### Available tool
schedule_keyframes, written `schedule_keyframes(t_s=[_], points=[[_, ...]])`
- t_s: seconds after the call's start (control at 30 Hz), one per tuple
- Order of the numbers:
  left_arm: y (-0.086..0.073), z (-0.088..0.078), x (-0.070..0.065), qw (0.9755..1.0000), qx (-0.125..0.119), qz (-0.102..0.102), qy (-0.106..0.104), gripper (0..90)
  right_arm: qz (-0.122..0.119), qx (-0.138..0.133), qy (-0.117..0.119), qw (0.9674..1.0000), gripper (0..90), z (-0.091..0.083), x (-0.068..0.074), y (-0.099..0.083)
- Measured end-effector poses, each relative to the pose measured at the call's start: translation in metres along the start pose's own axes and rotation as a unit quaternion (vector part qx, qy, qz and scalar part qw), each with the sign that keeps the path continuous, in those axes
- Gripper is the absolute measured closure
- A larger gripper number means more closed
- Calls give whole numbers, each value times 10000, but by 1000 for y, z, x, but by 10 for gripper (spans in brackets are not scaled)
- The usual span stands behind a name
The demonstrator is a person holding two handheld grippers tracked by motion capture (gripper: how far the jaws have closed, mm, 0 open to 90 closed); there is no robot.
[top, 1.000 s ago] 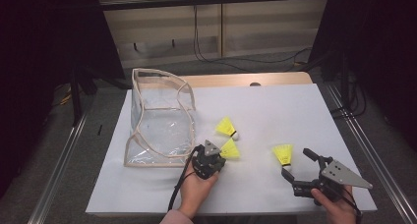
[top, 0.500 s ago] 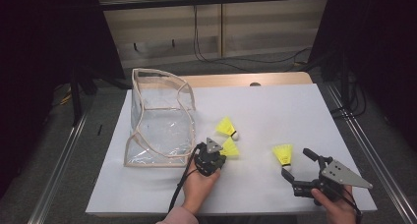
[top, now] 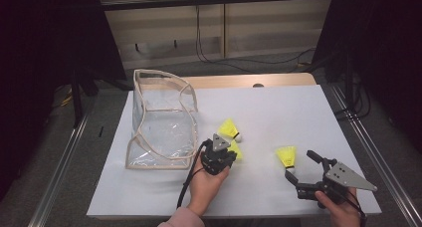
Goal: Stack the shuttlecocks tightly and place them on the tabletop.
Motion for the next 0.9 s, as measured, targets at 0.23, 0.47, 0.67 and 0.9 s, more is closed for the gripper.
schedule_keyframes(t_s=[0.23,0.47,0.67,0.9], points=[[17,4,7,9988,-197,-128,435,513,-4,5,11,10000,27,0,0,0],[17,24,9,9984,-32,-321,469,477,-21,2,12,10000,27,0,-1,0],[13,30,7,9986,15,-387,348,556,-6,-14,20,10000,27,0,-1,0],[13,32,3,9980,-18,-628,56,777,3,0,14,10000,27,-1,0,0]])
Point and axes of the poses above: each handheld gripper's, and its own axes: z roughly forward along the jaws, y roughly out of its top, x roughly to its left, the point moved 3 cm from there along z, roughly forward along the jaws
